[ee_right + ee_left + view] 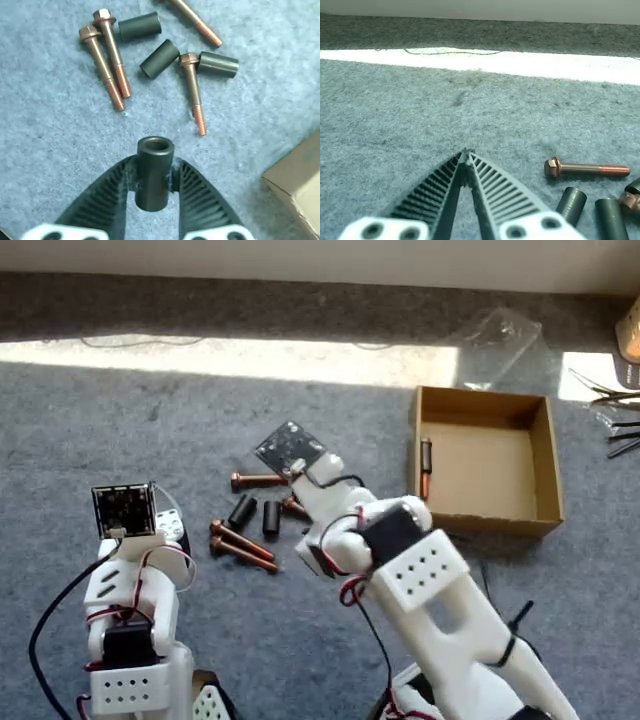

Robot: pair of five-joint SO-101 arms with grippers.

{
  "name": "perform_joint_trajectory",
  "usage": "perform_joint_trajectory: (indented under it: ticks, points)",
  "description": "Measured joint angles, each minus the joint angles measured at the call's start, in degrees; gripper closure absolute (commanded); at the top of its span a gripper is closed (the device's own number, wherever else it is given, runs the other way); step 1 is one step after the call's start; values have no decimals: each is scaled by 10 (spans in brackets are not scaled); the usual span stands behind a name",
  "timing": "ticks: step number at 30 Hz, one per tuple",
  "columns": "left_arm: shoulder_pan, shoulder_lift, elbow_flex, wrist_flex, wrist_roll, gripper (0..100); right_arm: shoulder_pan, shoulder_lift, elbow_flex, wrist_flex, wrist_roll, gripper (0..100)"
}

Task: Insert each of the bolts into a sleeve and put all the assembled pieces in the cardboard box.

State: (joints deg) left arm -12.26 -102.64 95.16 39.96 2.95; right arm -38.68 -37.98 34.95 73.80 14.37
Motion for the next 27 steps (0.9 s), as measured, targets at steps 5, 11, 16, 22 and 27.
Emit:
perform_joint_trajectory:
  ticks: [5,11,16,22,27]
  points:
    - [0,0,0,0,-26,995,74,-103,0,27,0,995]
    - [32,0,-15,63,-96,995,135,-176,43,20,0,994]
    - [40,0,-48,114,-106,995,140,-217,164,-70,0,994]
    - [40,0,-89,187,-168,995,150,-277,252,-133,-33,994]
    - [40,0,-118,217,-186,995,198,-342,286,-147,-47,994]
